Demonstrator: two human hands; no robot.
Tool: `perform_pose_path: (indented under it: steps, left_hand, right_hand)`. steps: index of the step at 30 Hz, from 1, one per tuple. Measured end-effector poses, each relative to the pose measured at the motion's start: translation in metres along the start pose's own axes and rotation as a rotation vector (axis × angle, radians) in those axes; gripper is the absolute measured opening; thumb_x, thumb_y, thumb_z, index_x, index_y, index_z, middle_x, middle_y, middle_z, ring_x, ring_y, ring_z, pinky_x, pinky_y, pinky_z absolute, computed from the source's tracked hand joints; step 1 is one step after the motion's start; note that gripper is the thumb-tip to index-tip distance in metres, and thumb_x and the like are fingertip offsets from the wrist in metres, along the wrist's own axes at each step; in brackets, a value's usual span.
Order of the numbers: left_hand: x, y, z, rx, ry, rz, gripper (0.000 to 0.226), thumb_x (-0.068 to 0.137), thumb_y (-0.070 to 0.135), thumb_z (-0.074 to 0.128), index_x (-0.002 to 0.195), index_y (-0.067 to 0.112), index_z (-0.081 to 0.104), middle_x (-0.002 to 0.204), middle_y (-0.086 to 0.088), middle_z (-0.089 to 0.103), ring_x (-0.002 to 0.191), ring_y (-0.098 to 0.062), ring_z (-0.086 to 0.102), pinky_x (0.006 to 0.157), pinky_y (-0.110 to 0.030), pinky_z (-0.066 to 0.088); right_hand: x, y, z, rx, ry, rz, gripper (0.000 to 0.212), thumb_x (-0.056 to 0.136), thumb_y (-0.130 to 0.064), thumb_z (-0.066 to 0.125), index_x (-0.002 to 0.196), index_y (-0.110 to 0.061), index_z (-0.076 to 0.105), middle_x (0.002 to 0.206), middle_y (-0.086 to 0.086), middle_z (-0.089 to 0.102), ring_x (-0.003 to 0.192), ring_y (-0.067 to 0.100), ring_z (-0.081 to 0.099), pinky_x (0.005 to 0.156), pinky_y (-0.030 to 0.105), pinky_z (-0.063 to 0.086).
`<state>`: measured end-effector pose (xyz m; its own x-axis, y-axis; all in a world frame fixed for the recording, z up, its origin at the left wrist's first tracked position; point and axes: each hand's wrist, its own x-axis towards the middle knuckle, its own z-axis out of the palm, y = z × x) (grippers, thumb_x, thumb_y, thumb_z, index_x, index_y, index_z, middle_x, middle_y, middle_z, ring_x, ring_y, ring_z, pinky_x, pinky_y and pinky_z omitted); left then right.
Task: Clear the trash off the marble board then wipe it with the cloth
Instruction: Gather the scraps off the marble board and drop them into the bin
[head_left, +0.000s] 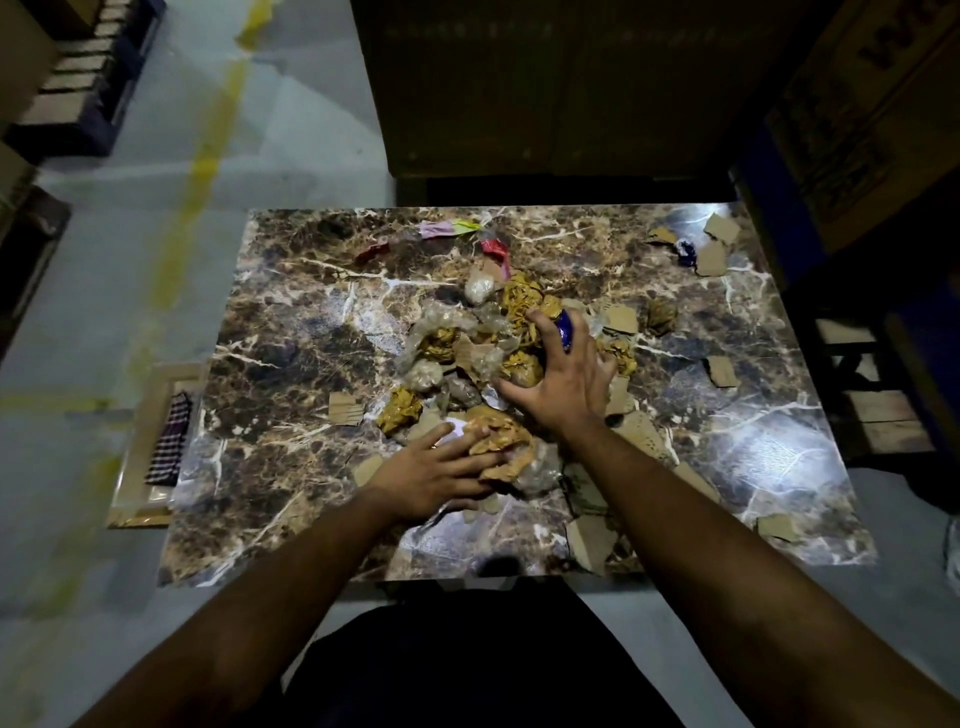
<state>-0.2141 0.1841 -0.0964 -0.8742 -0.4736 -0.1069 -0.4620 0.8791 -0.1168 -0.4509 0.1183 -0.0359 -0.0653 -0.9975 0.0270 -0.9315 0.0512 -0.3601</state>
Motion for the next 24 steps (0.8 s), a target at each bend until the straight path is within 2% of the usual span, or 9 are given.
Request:
perform_pose_path:
  steps: [2,5,8,10,13,14,16,20,24]
  left_hand:
    - [-0.005,-0.010,0.002,-0.007,-0.050,0.008,0.049,0.098,0.054,0.056,0.143,0.047,0.040,0.167,0.006,0.016,0.154,-0.032,0.010,0.116,-0.054,0.026]
    - [-0.009,-0.019,0.000,-0.064,-0.102,-0.089,0.061,0.086,0.052,0.070,0.139,0.047,0.040,0.157,-0.002,0.031,0.143,-0.034,0.029,0.111,-0.056,0.034]
    - [-0.009,-0.014,-0.009,-0.140,-0.049,-0.392,0.055,0.091,0.069,0.047,0.140,0.046,0.038,0.146,-0.012,0.042,0.133,-0.036,0.044,0.109,-0.060,0.036]
    - [-0.005,-0.012,-0.013,-0.273,-0.063,-0.630,0.061,0.090,0.070,0.044,0.143,0.044,0.028,0.154,-0.014,0.029,0.143,-0.043,0.032,0.113,-0.068,0.025]
    - [0.002,-0.013,-0.012,-0.499,-0.084,-0.973,0.093,0.079,0.081,0.055,0.147,0.046,0.002,0.163,-0.020,0.001,0.150,-0.050,-0.001,0.114,-0.070,-0.012]
    - [0.006,-0.014,-0.012,-0.566,-0.086,-1.060,0.106,0.073,0.088,0.054,0.148,0.047,-0.009,0.163,-0.025,0.000,0.150,-0.051,-0.006,0.110,-0.067,-0.018]
    - [0.012,-0.020,-0.014,-0.669,-0.114,-1.172,0.127,0.060,0.096,0.055,0.147,0.046,-0.022,0.161,-0.030,0.003,0.150,-0.051,-0.007,0.111,-0.068,-0.017]
    - [0.019,-0.037,-0.016,-0.716,-0.171,-1.172,0.141,0.050,0.095,0.064,0.156,0.039,-0.009,0.166,-0.022,-0.008,0.150,-0.048,-0.018,0.113,-0.075,-0.007]
    - [0.021,-0.044,-0.026,-0.667,-0.174,-1.085,0.129,0.056,0.088,0.069,0.158,0.039,0.006,0.165,-0.025,0.006,0.151,-0.049,-0.008,0.118,-0.071,-0.002]
  right_hand:
    - [0.001,-0.001,0.001,0.006,-0.006,0.009,0.109,0.061,-0.084,0.071,0.151,-0.054,0.017,0.163,0.006,0.015,0.142,0.031,0.037,0.104,0.054,0.033]
    - [0.003,-0.001,0.002,0.014,-0.006,0.016,0.110,0.060,-0.085,0.070,0.151,-0.053,0.017,0.163,0.006,0.015,0.142,0.031,0.038,0.104,0.056,0.034]
    - [0.003,0.001,0.004,0.009,0.004,0.013,0.111,0.059,-0.087,0.069,0.151,-0.052,0.018,0.163,0.006,0.016,0.141,0.030,0.038,0.105,0.057,0.033]
    - [0.002,0.001,0.005,0.001,0.018,0.007,0.111,0.059,-0.087,0.069,0.152,-0.051,0.020,0.163,0.007,0.017,0.141,0.030,0.039,0.107,0.058,0.033]
    - [0.001,0.000,0.006,0.009,0.021,0.013,0.111,0.059,-0.087,0.069,0.152,-0.050,0.020,0.162,0.007,0.018,0.141,0.030,0.039,0.107,0.062,0.033]
    - [0.001,0.000,0.006,0.011,0.016,0.016,0.111,0.059,-0.087,0.069,0.152,-0.051,0.020,0.163,0.006,0.017,0.141,0.031,0.039,0.107,0.064,0.033]
    - [0.002,0.000,0.006,0.008,0.004,0.019,0.112,0.058,-0.086,0.069,0.151,-0.051,0.020,0.163,0.007,0.018,0.141,0.031,0.039,0.107,0.063,0.033]
    - [0.002,0.001,0.007,0.003,0.003,0.020,0.110,0.059,-0.087,0.068,0.151,-0.050,0.021,0.162,0.007,0.019,0.139,0.029,0.041,0.106,0.058,0.035]
    - [0.001,0.000,0.006,0.024,0.015,0.018,0.108,0.059,-0.084,0.070,0.151,-0.048,0.025,0.162,0.007,0.020,0.139,0.029,0.041,0.106,0.059,0.033]
